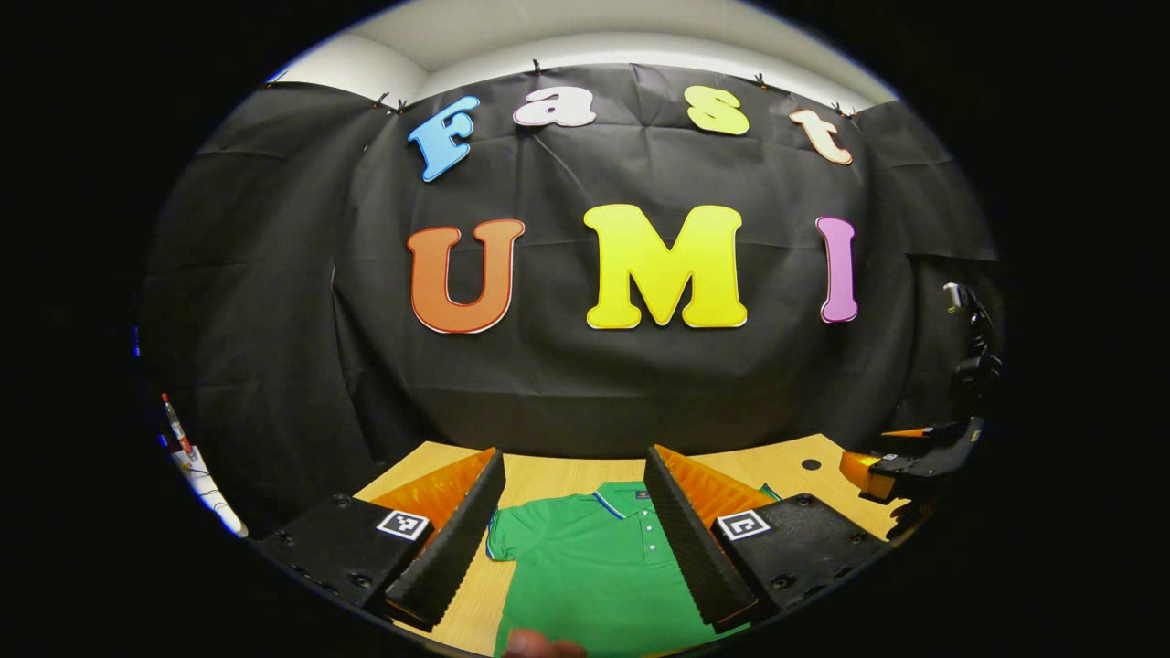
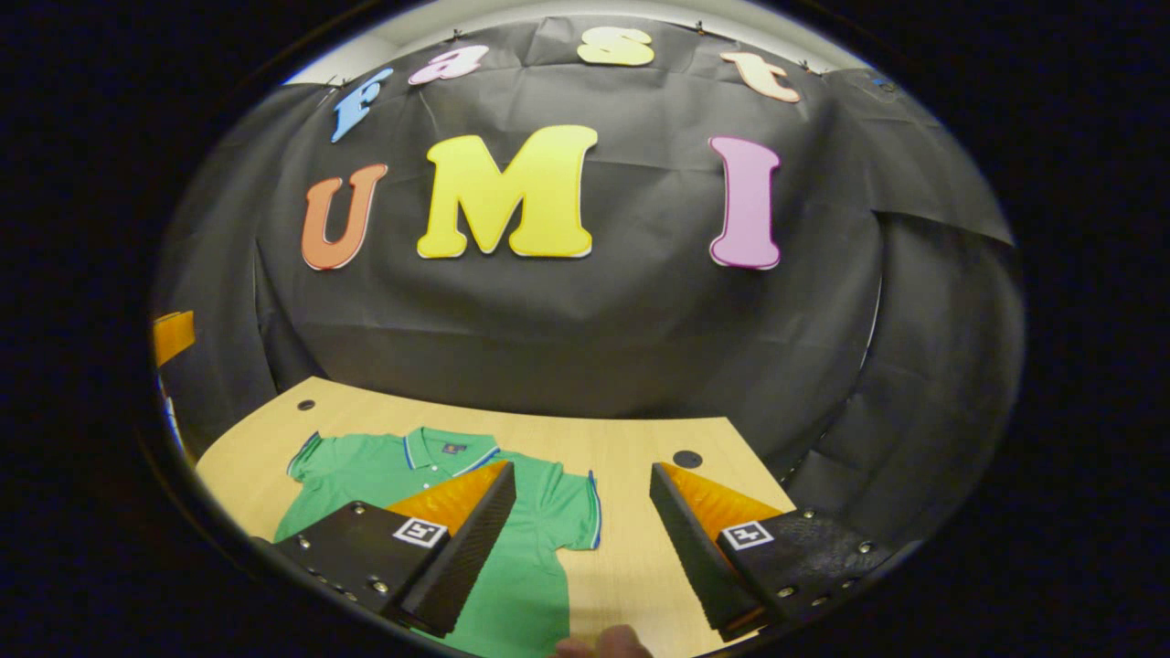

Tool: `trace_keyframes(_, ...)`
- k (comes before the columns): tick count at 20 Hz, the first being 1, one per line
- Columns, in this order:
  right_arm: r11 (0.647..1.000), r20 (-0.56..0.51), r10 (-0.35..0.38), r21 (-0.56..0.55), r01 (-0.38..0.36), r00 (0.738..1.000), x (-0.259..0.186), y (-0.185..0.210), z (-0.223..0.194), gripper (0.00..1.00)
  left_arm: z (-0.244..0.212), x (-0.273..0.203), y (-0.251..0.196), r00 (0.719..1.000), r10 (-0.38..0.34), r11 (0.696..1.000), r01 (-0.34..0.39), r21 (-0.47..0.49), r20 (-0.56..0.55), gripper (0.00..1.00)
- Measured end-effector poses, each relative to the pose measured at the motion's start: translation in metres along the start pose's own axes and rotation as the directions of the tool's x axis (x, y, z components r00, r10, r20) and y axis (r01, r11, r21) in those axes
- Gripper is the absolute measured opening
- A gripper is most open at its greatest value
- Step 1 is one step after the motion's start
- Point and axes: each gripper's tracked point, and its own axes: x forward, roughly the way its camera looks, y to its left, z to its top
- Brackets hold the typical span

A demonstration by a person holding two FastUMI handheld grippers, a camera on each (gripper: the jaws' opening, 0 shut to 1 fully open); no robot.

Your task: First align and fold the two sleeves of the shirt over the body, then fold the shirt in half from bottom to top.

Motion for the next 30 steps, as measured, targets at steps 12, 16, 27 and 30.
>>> trace_keyframes(12, 0.998, -0.138, 0.057, 0.033, -0.053, 0.989, 0.119, -0.012, -0.059, 0.93, -0.023, -0.001, -0.011, 0.997, 0.059, 0.998, -0.058, 0.01, -0.049, 0.98)
trace_keyframes(16, 0.999, -0.18, 0.044, 0.006, -0.044, 0.983, 0.157, -0.018, -0.08, 0.93, -0.022, -0.003, -0.004, 0.994, 0.095, 0.995, -0.095, 0.021, -0.049, 0.98)
trace_keyframes(27, 0.998, -0.274, 0.059, -0.005, -0.063, 0.96, 0.217, -0.009, -0.127, 0.9, -0.04, -0.013, 0.01, 0.983, 0.146, 0.989, -0.144, 0.024, -0.11, 0.99)
trace_keyframes(30, 0.998, -0.325, 0.062, 0.04, -0.052, 0.944, 0.219, -0.011, -0.141, 0.81, -0.042, -0.016, 0.013, 0.981, 0.151, 0.988, -0.148, 0.037, -0.12, 0.99)
